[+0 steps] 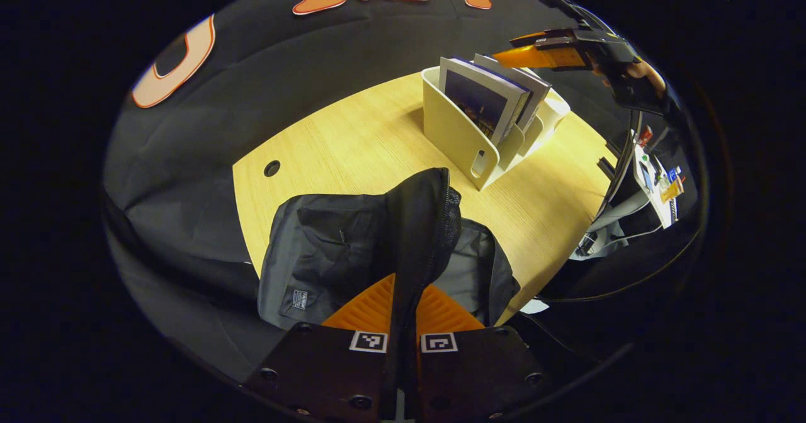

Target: Open the schoolbag, grab two books from the bookshelf and put them into the schoolbag.

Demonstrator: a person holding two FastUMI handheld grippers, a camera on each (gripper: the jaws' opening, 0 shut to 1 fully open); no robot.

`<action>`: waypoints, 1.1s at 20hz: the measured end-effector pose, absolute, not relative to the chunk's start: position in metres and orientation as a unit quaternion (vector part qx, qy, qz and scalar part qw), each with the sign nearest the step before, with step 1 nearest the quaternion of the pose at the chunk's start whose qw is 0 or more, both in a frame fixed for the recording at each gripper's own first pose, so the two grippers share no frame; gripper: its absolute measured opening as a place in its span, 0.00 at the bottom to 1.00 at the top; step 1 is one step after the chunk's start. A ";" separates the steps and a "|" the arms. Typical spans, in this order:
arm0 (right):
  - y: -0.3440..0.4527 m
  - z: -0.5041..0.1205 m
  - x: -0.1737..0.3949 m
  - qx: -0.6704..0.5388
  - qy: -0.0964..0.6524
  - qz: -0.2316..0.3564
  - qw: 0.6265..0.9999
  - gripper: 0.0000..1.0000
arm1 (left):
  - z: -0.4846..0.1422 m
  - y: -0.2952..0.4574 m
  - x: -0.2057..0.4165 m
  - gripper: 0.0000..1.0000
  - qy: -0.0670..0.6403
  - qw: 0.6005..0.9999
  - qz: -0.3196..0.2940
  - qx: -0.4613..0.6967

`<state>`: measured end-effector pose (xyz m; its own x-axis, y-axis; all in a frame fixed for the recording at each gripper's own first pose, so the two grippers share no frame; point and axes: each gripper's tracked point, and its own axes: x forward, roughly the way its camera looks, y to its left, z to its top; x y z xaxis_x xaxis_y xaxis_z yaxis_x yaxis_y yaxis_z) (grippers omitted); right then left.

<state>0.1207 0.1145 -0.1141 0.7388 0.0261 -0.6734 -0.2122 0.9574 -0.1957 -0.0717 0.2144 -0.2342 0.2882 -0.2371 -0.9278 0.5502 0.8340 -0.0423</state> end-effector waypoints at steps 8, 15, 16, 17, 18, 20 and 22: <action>0.130 -0.144 0.128 -0.122 0.456 0.056 0.880 0.95 | -0.218 0.228 -0.054 0.06 0.551 0.766 -0.298 0.143; 0.123 -0.175 0.136 -0.105 0.537 0.040 0.836 0.83 | -0.216 0.229 -0.049 0.06 0.549 0.752 -0.318 0.177; 0.125 -0.179 0.136 -0.100 0.547 0.042 0.830 0.74 | -0.217 0.228 -0.050 0.06 0.550 0.751 -0.321 0.177; 0.126 -0.184 0.137 -0.095 0.557 0.036 0.824 0.73 | -0.216 0.228 -0.050 0.06 0.550 0.750 -0.323 0.177; 0.129 -0.188 0.138 -0.087 0.564 0.035 0.821 0.73 | -0.216 0.228 -0.050 0.06 0.550 0.749 -0.324 0.178; 0.135 -0.193 0.138 -0.068 0.578 0.030 0.813 0.61 | -0.220 0.226 -0.047 0.06 0.550 0.749 -0.324 0.178; 0.140 -0.196 0.137 -0.053 0.588 0.025 0.807 0.46 | -0.219 0.226 -0.046 0.05 0.550 0.750 -0.324 0.175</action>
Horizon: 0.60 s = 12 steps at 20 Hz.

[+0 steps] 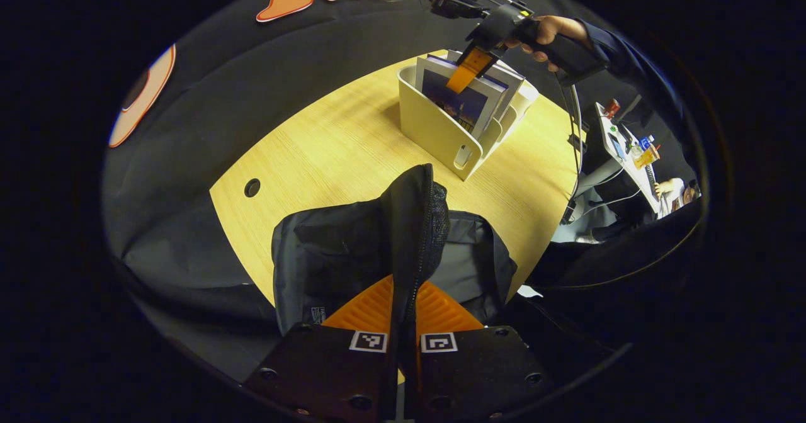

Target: Open the schoolbag, grab two books from the bookshelf and put them into the schoolbag.

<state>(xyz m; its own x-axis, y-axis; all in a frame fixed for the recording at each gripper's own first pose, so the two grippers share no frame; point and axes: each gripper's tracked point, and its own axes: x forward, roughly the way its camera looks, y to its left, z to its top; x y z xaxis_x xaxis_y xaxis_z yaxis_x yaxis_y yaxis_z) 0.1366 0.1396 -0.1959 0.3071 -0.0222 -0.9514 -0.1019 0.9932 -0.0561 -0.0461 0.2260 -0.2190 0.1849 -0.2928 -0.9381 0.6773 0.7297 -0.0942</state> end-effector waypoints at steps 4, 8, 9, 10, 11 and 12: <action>0.142 -0.196 0.127 -0.025 0.597 0.008 0.802 0.37 | -0.219 0.225 -0.048 0.06 0.548 0.752 -0.324 0.170; 0.137 -0.188 0.106 -0.002 0.587 0.006 0.809 0.33 | -0.222 0.226 -0.051 0.06 0.546 0.755 -0.323 0.167; 0.136 -0.183 0.098 0.005 0.585 0.005 0.811 0.33 | -0.222 0.225 -0.052 0.06 0.546 0.754 -0.324 0.168; 0.135 -0.179 0.089 0.009 0.584 0.008 0.812 0.32 | -0.222 0.225 -0.052 0.06 0.546 0.754 -0.325 0.170; 0.134 -0.174 0.082 0.012 0.582 0.010 0.813 0.31 | -0.223 0.224 -0.053 0.06 0.545 0.753 -0.326 0.171; 0.133 -0.170 0.074 0.013 0.579 0.012 0.815 0.31 | -0.225 0.224 -0.054 0.06 0.546 0.753 -0.325 0.173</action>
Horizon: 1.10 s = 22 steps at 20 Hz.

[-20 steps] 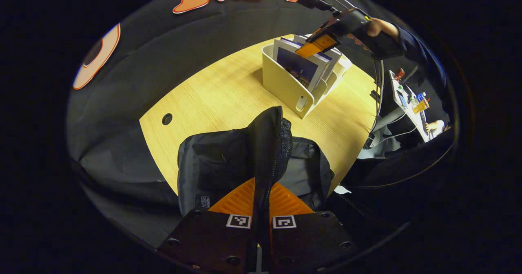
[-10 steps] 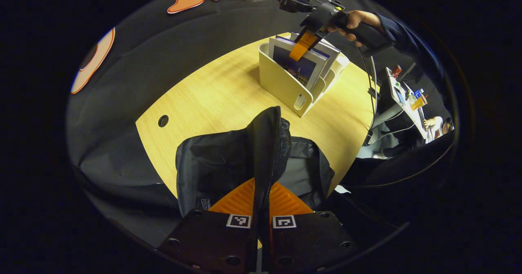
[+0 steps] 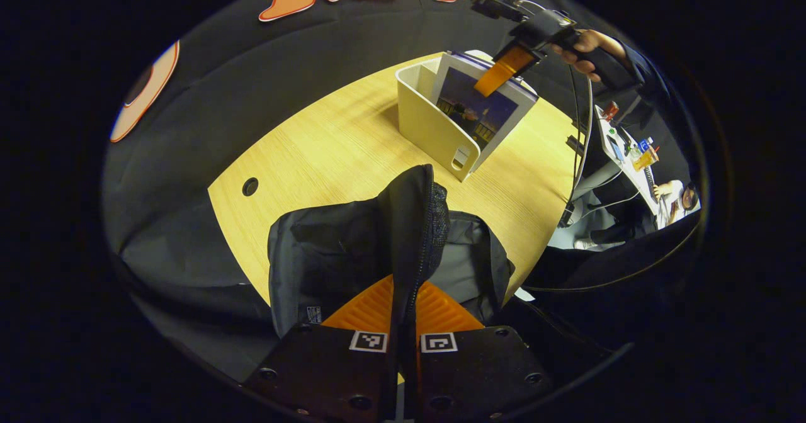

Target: Open the schoolbag, grab two books from the bookshelf and put them into the schoolbag.

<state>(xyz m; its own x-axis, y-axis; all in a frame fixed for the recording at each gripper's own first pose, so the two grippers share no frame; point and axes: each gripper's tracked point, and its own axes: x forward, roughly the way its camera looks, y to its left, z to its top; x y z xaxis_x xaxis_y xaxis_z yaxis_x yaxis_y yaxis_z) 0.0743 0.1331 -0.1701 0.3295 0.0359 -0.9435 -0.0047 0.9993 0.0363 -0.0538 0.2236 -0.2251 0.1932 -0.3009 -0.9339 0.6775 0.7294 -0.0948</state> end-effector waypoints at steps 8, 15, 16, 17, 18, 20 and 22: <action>0.130 -0.150 0.005 0.043 0.556 0.030 0.829 0.32 | -0.227 0.220 -0.059 0.06 0.545 0.756 -0.320 0.172; 0.130 -0.153 -0.054 0.082 0.535 0.045 0.840 0.31 | -0.232 0.216 -0.073 0.06 0.542 0.772 -0.297 0.149; 0.131 -0.154 -0.063 0.088 0.532 0.048 0.841 0.31 | -0.232 0.217 -0.073 0.06 0.540 0.775 -0.293 0.146; 0.130 -0.156 -0.070 0.094 0.528 0.046 0.843 0.31 | -0.232 0.218 -0.073 0.06 0.539 0.777 -0.290 0.147; 0.130 -0.157 -0.078 0.100 0.523 0.045 0.845 0.31 | -0.231 0.220 -0.073 0.06 0.538 0.780 -0.284 0.147; 0.130 -0.157 -0.092 0.116 0.513 0.041 0.850 0.31 | -0.229 0.221 -0.076 0.06 0.536 0.784 -0.277 0.147; 0.130 -0.150 -0.106 0.133 0.497 0.036 0.857 0.30 | -0.230 0.220 -0.078 0.06 0.535 0.785 -0.276 0.148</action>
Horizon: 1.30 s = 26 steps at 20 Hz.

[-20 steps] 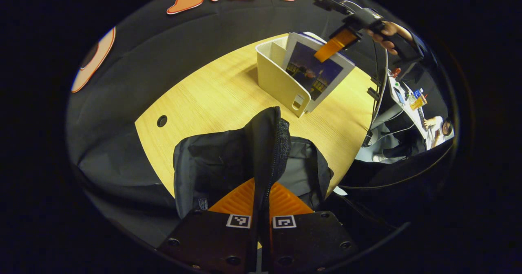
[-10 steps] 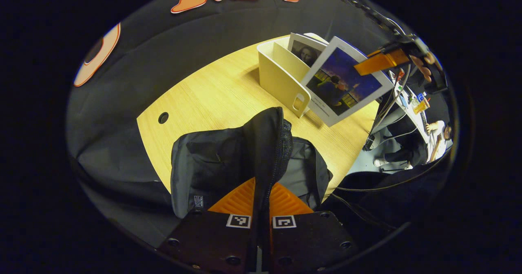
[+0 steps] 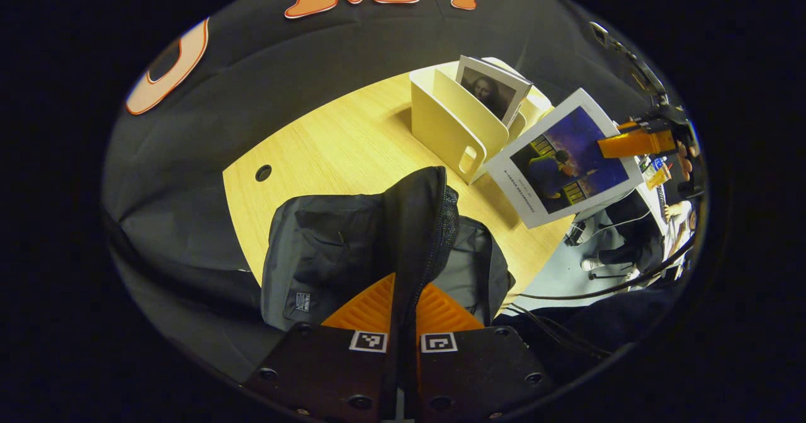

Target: Open the schoolbag, grab two books from the bookshelf and put them into the schoolbag.

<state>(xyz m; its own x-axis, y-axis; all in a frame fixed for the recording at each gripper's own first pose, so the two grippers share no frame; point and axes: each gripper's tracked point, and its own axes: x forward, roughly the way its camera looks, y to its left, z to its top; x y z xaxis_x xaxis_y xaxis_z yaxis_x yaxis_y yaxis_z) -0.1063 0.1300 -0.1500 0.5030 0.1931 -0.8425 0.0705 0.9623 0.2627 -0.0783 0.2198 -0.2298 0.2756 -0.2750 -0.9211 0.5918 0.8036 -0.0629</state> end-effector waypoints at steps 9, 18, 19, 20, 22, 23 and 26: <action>0.132 -0.125 -0.158 0.248 0.431 0.029 0.867 0.28 | -0.233 0.212 -0.075 0.06 0.537 0.785 -0.270 0.148; 0.192 -0.131 -0.160 0.382 0.361 0.096 0.845 0.28 | -0.229 0.205 -0.075 0.06 0.532 0.797 -0.256 0.127; 0.199 -0.138 -0.158 0.395 0.359 0.099 0.840 0.28 | -0.228 0.203 -0.073 0.05 0.531 0.799 -0.254 0.125; 0.206 -0.145 -0.157 0.401 0.357 0.104 0.837 0.28 | -0.227 0.201 -0.073 0.05 0.529 0.800 -0.254 0.123; 0.218 -0.156 -0.155 0.411 0.353 0.109 0.833 0.28 | -0.225 0.201 -0.073 0.06 0.527 0.802 -0.252 0.120; 0.224 -0.161 -0.154 0.417 0.353 0.112 0.830 0.28 | -0.225 0.199 -0.074 0.05 0.526 0.803 -0.252 0.119; 0.239 -0.179 -0.145 0.434 0.355 0.114 0.820 0.28 | -0.223 0.195 -0.074 0.05 0.521 0.807 -0.253 0.114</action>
